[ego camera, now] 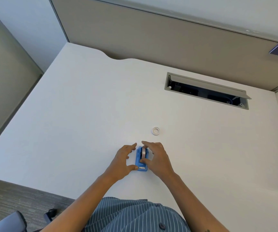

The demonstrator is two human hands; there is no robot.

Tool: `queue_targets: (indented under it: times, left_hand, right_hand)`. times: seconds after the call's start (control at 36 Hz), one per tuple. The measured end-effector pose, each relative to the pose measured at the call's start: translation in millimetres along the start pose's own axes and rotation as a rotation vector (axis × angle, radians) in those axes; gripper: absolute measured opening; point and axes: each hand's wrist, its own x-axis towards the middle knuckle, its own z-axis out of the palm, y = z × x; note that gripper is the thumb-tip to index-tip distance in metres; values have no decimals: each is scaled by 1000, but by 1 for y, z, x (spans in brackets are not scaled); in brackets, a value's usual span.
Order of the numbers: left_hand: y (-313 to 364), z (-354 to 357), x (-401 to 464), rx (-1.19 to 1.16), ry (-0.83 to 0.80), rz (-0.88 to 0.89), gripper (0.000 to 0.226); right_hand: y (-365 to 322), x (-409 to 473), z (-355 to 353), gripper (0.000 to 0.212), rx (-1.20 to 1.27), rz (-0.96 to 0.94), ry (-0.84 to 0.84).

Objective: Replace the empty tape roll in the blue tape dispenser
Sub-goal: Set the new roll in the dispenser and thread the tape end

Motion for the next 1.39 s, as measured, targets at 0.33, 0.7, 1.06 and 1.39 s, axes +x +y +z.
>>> queue_targets:
  times: [0.33, 0.7, 1.06, 1.39]
  left_hand:
    - [5, -1, 1, 19, -7, 18, 98]
    - [7, 0, -3, 22, -5, 30, 94]
    - [12, 2, -8, 24, 1, 27, 92]
    - [15, 4, -8, 60, -2, 19, 94]
  right_hand:
    - [2, -4, 1, 58, -18, -57, -5]
    - [8, -6, 1, 38, 11, -126, 69]
    - [15, -9, 5, 21, 15, -160, 174]
    - [12, -12, 4, 15, -185, -282, 243]
